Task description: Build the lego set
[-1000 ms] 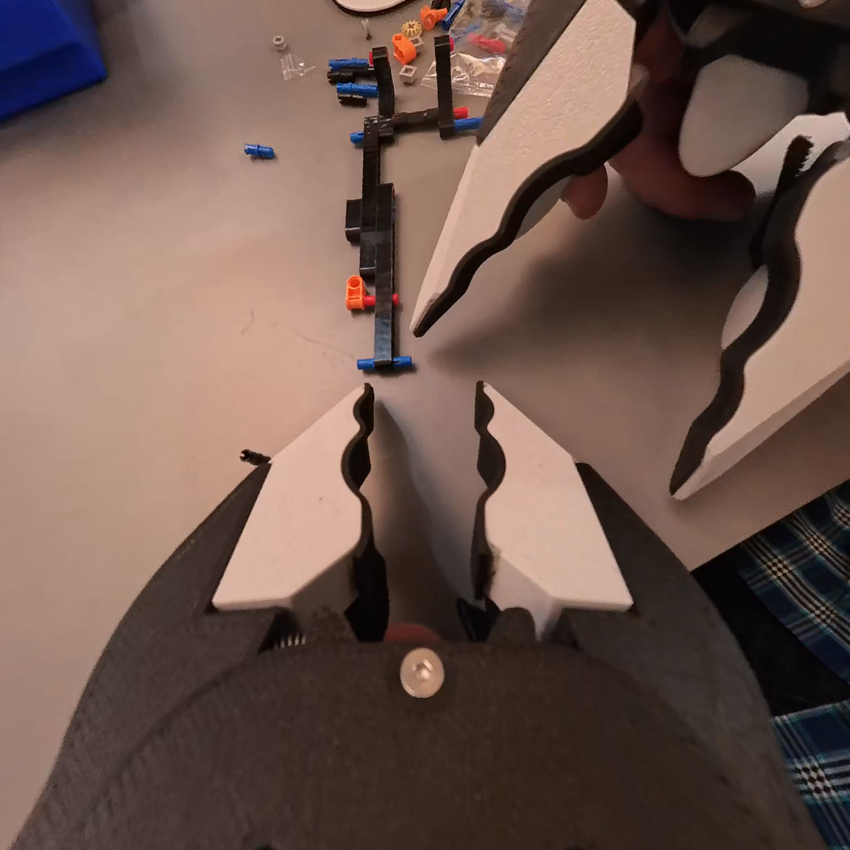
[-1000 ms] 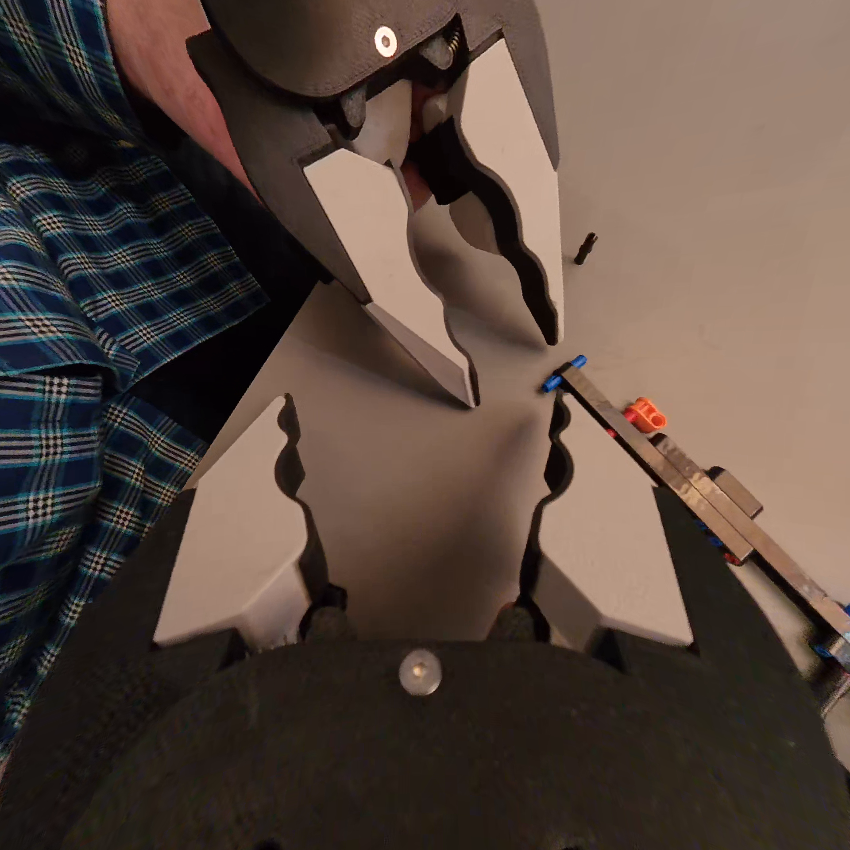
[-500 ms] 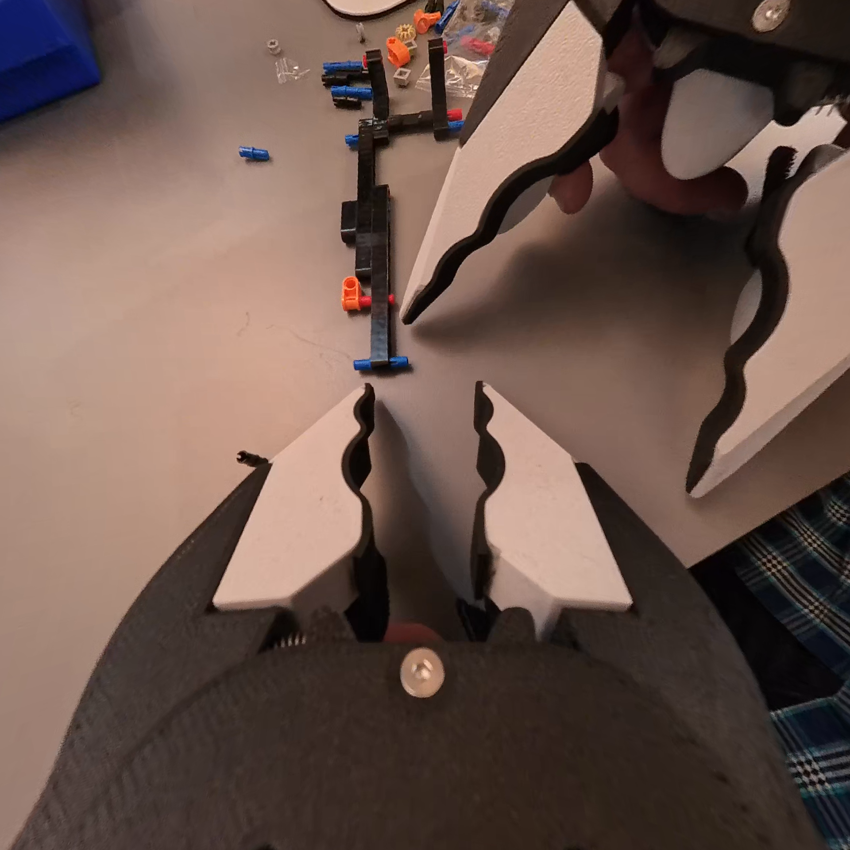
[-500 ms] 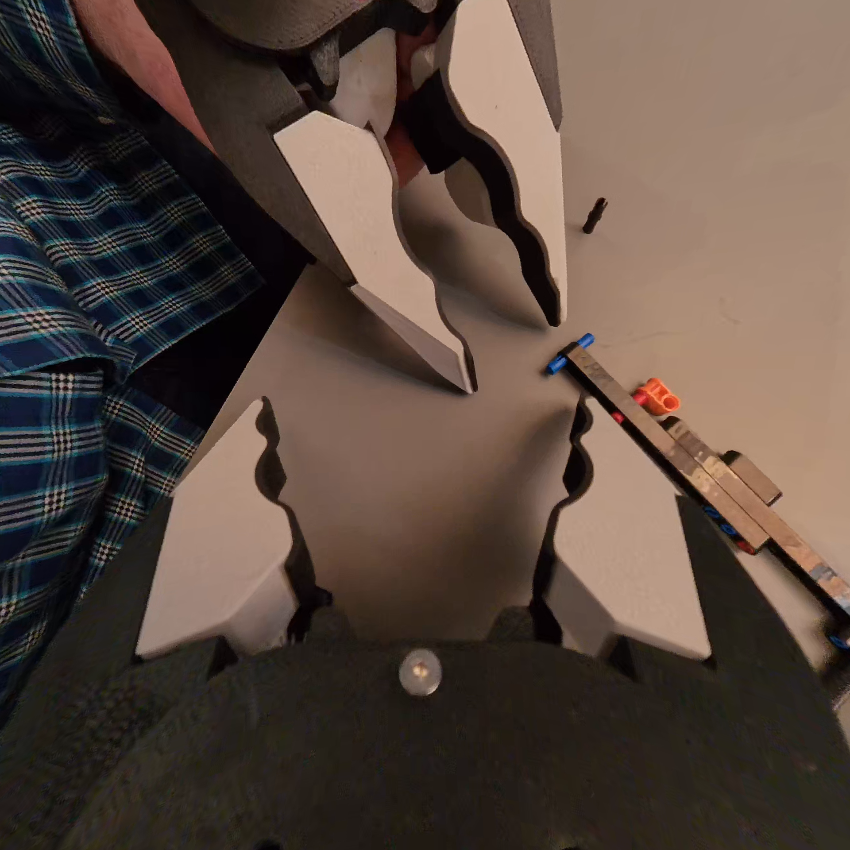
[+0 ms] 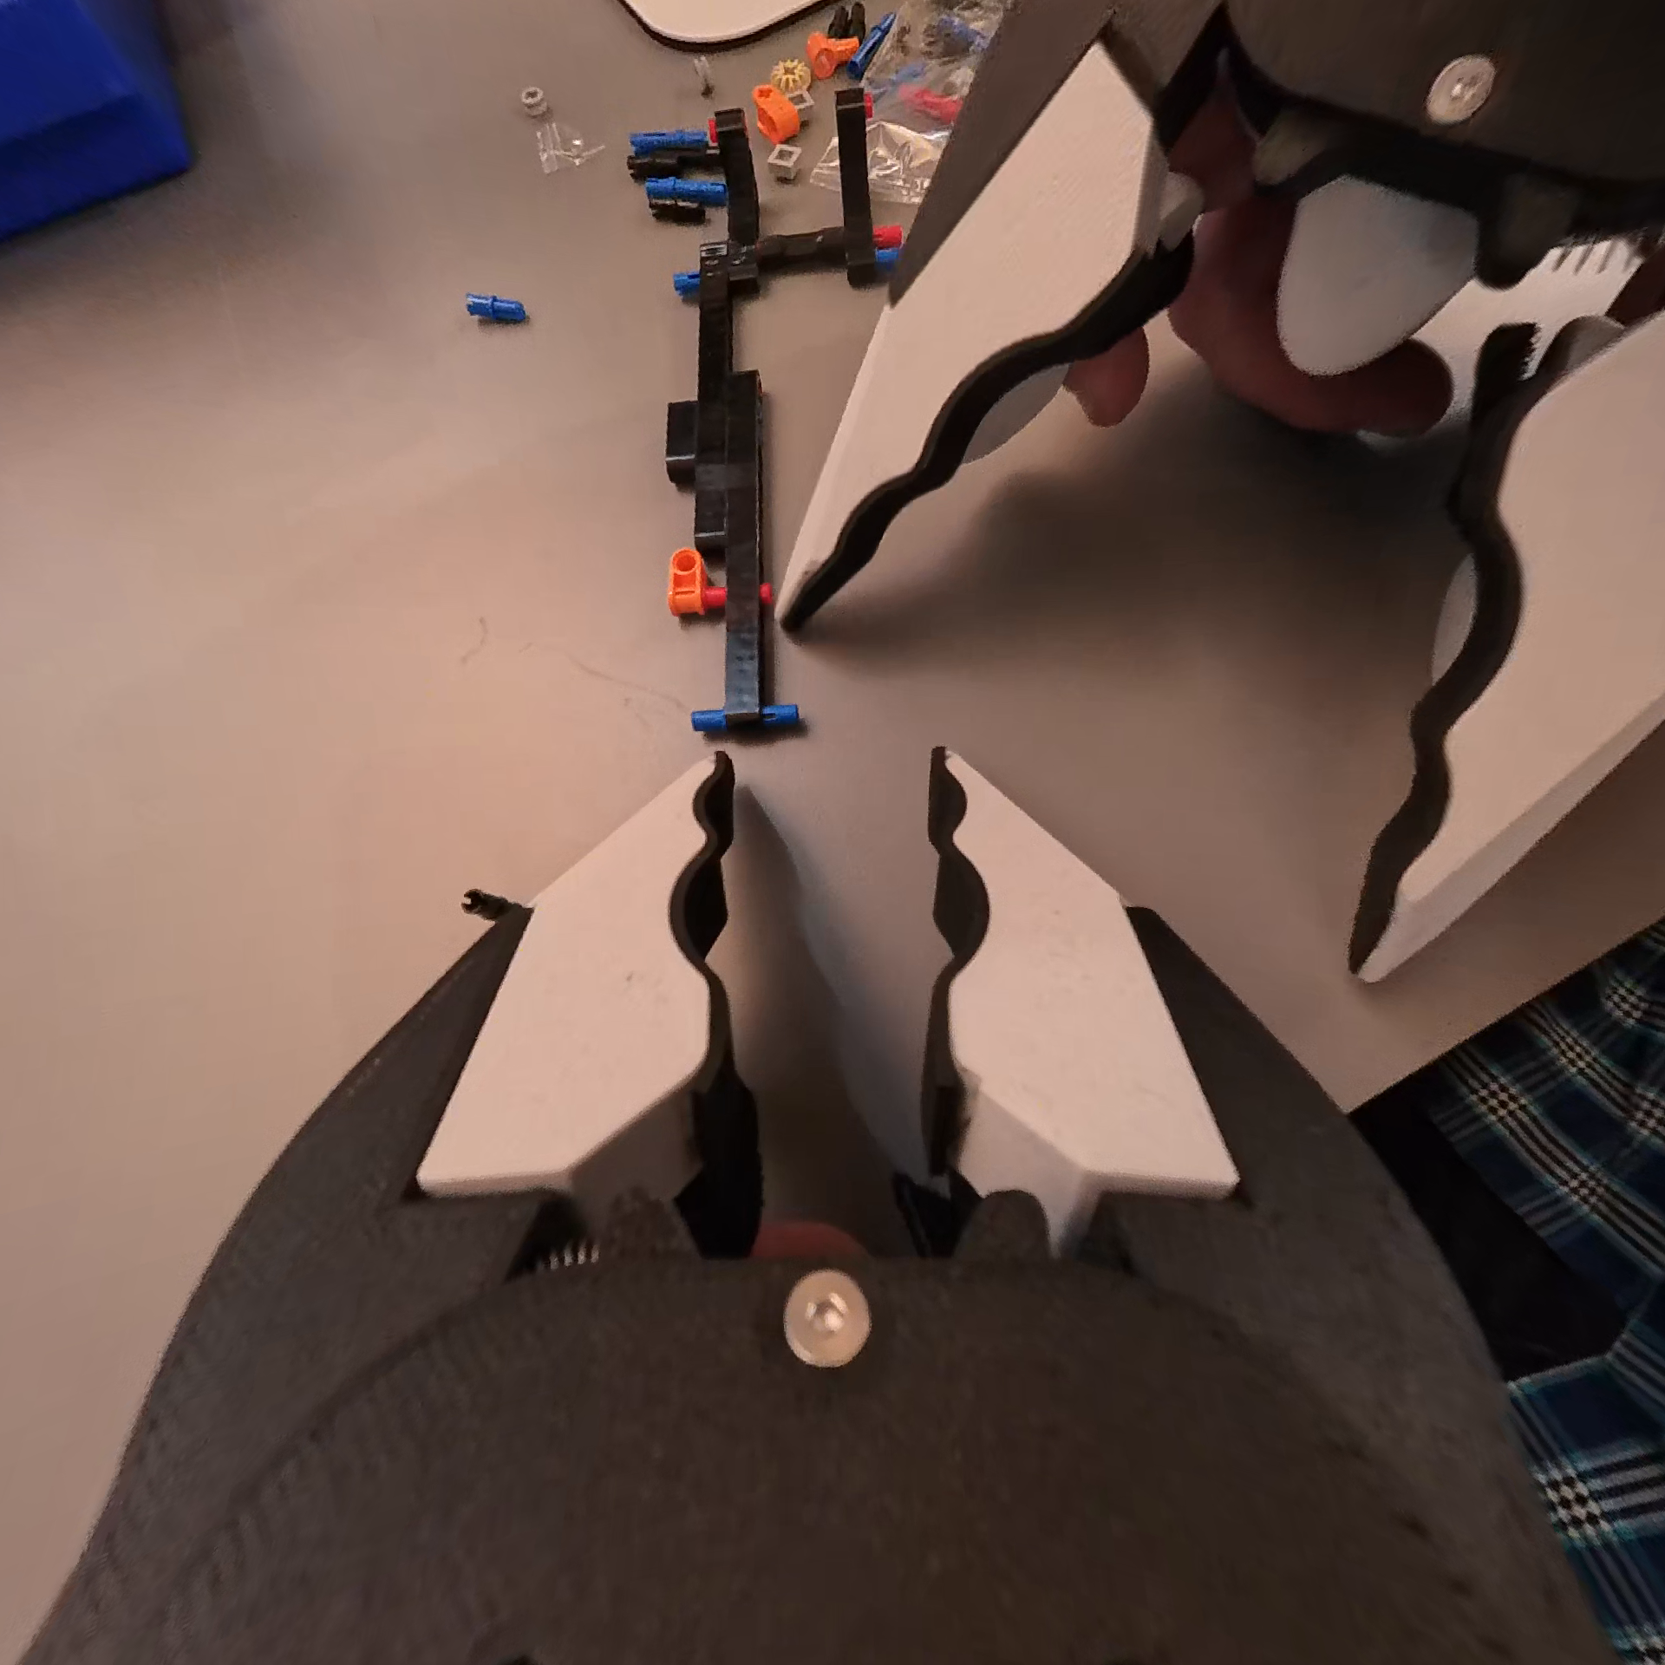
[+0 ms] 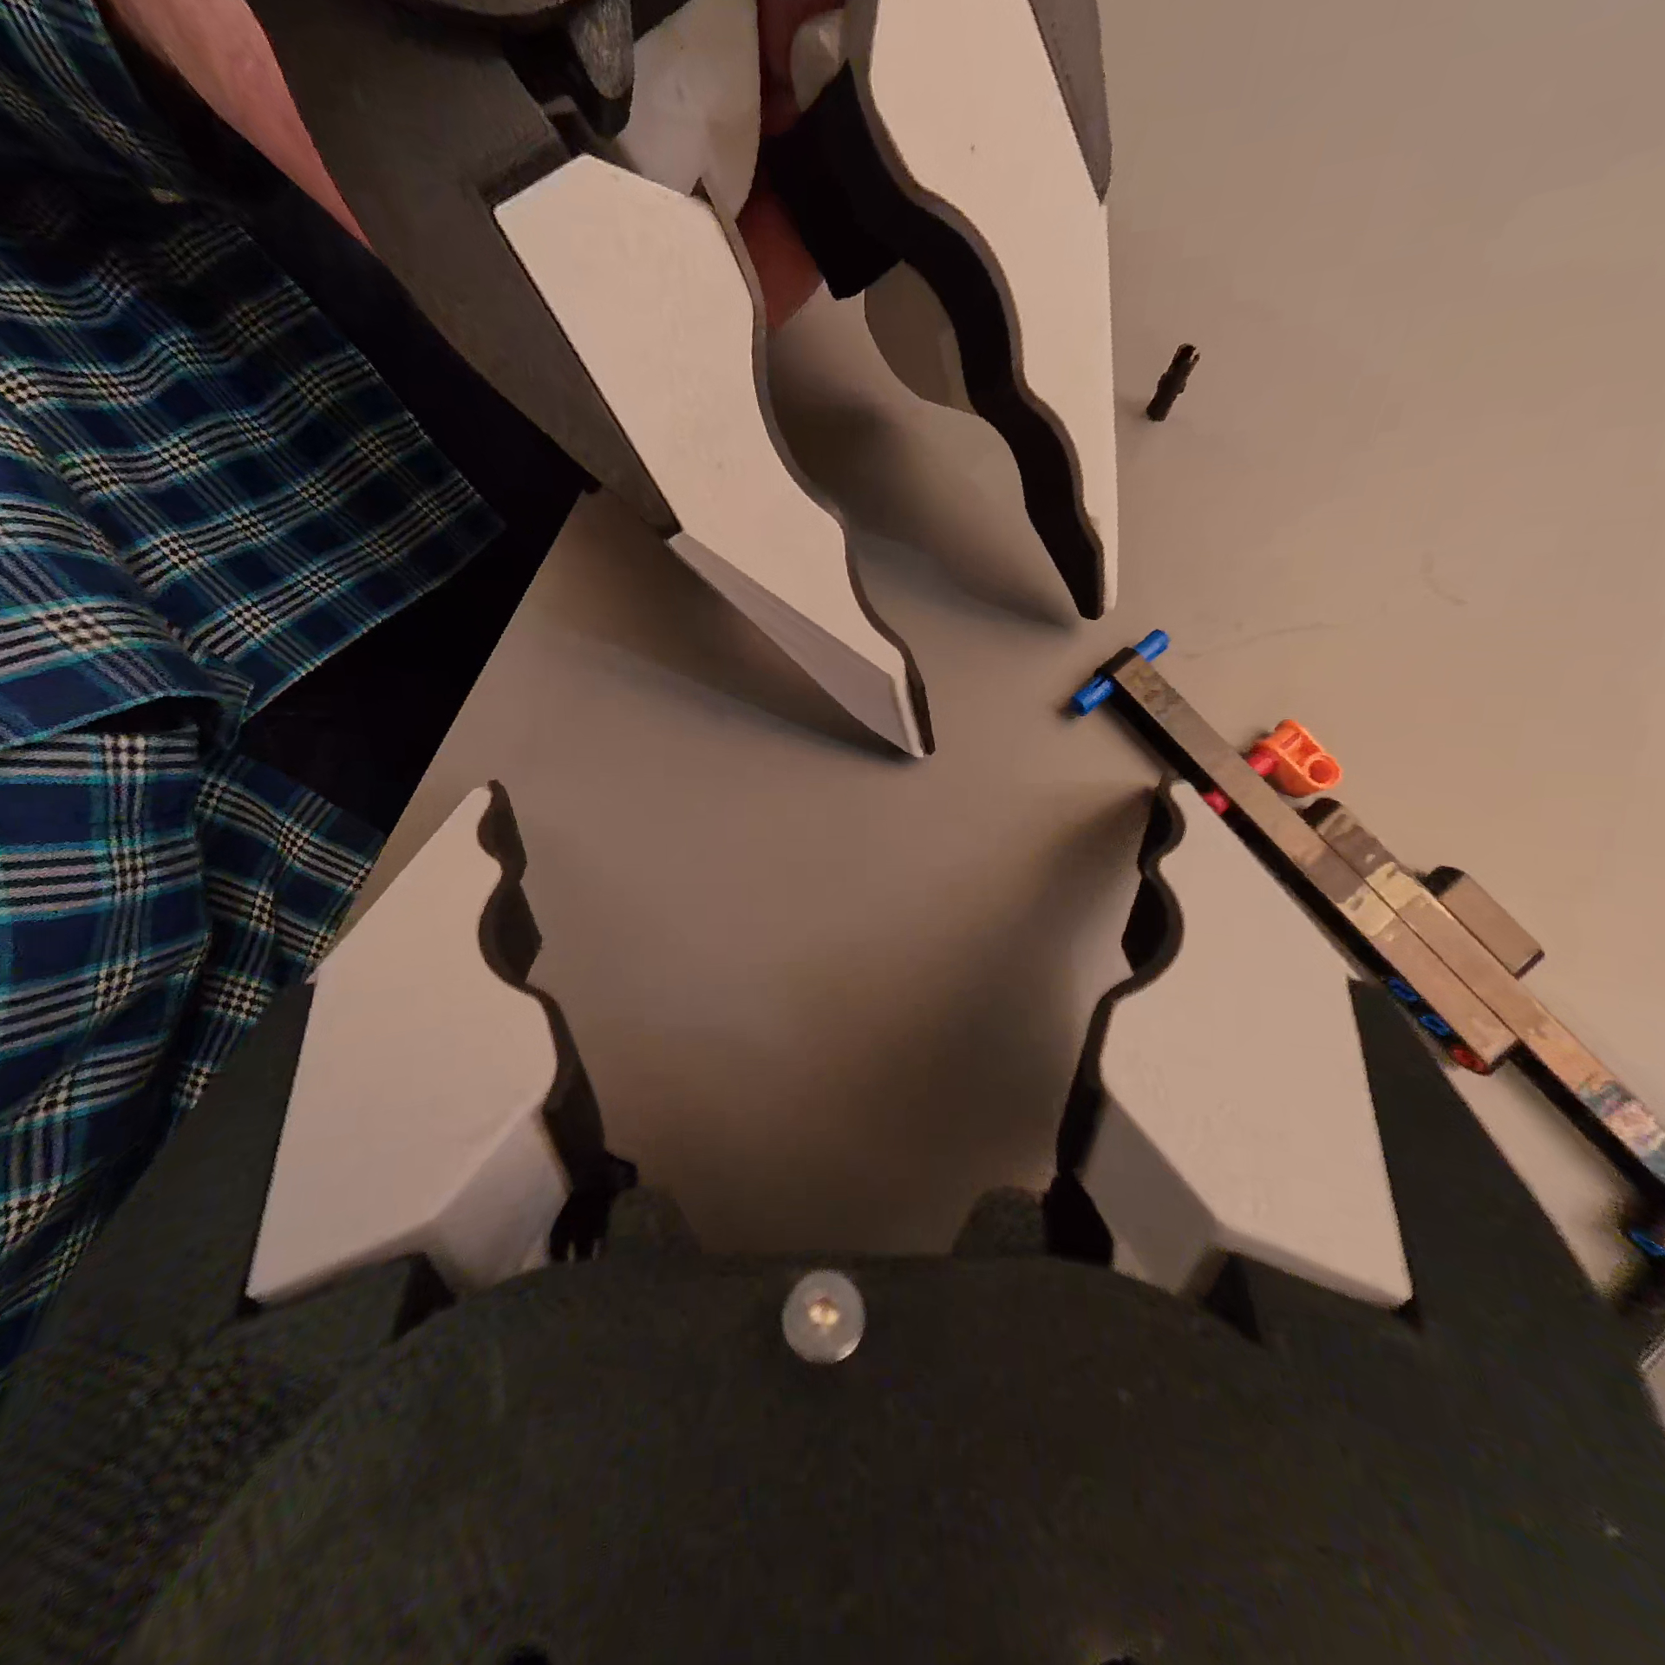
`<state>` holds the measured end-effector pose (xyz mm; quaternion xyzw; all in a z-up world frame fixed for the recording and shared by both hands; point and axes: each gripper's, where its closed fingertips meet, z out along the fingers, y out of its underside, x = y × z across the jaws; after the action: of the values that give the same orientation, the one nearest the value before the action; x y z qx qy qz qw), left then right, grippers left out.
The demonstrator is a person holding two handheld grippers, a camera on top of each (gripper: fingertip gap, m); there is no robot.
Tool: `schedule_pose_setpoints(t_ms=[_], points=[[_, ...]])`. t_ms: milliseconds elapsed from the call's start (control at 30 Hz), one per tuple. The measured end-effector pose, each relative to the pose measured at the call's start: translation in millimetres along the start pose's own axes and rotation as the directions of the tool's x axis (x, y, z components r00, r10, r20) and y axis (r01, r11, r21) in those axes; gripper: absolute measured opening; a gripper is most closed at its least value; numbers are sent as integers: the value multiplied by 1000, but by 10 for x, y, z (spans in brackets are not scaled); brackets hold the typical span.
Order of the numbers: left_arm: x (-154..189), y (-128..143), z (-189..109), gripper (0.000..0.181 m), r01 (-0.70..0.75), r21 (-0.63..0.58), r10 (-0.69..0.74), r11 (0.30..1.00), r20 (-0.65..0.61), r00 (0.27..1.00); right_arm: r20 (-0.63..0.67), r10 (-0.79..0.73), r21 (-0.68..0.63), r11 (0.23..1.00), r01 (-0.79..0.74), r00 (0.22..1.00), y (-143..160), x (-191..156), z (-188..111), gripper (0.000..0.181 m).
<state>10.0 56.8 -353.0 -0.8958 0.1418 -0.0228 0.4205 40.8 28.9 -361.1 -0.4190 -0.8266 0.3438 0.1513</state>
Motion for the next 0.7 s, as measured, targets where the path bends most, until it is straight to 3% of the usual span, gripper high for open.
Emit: schedule_pose_setpoints(t_ms=[533, 700], points=[[3, -5, 2, 41, 0, 3, 0, 1000, -3, 1000, -8, 23, -3, 1000, -23, 1000, 16, 23, -28, 132], [0, -17, -4, 40, 0, 14, 0, 1000, 1, 1000, -27, 9, 73, 997, -7, 1000, -115, 54, -177, 126]])
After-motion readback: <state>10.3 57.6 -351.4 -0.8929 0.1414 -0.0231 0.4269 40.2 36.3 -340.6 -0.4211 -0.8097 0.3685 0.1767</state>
